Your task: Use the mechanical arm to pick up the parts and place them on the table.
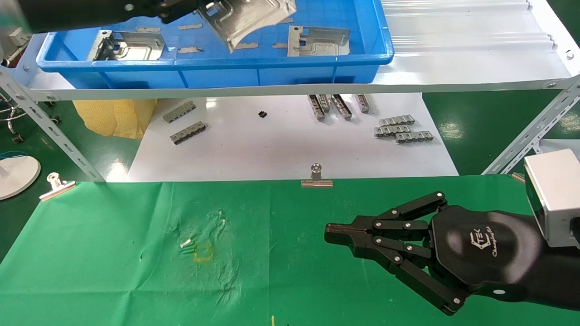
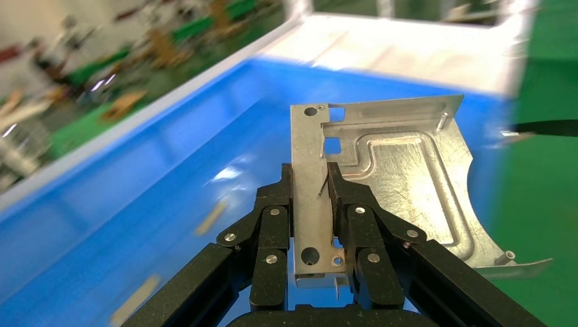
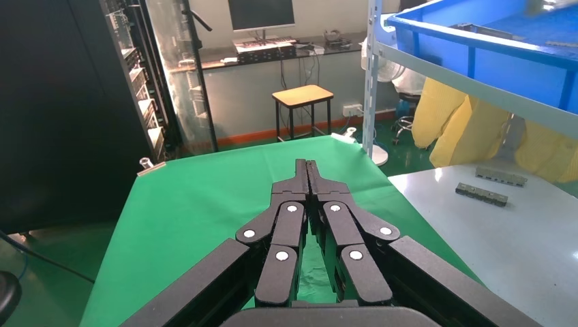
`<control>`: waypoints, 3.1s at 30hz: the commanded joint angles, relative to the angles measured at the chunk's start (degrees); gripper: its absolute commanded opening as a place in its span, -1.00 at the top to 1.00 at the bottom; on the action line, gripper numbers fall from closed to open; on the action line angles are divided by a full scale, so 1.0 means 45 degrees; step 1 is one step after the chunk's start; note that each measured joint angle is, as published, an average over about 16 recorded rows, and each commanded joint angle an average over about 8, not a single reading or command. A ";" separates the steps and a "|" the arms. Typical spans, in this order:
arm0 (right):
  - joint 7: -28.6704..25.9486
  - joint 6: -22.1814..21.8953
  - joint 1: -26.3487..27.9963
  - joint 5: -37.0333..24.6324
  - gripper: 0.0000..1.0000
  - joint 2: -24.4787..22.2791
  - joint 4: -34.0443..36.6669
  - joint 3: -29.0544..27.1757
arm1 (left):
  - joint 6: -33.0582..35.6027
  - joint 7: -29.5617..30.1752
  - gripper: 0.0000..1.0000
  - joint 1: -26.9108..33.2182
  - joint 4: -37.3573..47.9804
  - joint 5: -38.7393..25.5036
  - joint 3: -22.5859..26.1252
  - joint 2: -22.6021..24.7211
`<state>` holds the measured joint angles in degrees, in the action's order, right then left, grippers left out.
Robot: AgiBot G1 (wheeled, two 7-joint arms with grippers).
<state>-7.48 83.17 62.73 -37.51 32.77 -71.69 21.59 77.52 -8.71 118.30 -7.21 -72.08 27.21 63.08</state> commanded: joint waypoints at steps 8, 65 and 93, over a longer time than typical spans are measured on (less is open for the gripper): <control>0.0000 0.0000 0.0000 0.0000 1.00 0.0000 0.0000 0.0000 | 0.3014 -0.1170 1.00 -0.0340 -0.0386 0.0716 -0.0237 -0.1134; 0.0002 -0.0001 0.0001 0.0002 1.00 -0.0001 0.0000 0.0003 | 0.1534 -0.7847 -1.00 -0.4685 -0.0485 0.0655 0.5453 -0.1741; 0.0003 -0.0005 -0.0003 0.0005 -1.00 -0.0003 0.0003 0.0003 | 0.3172 -0.6846 -1.00 -0.4793 0.0792 0.2107 0.4632 -0.1894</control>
<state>-7.47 83.14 62.72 -37.49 32.76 -71.68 21.61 91.78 -39.47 96.74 -3.64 -62.58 48.04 54.56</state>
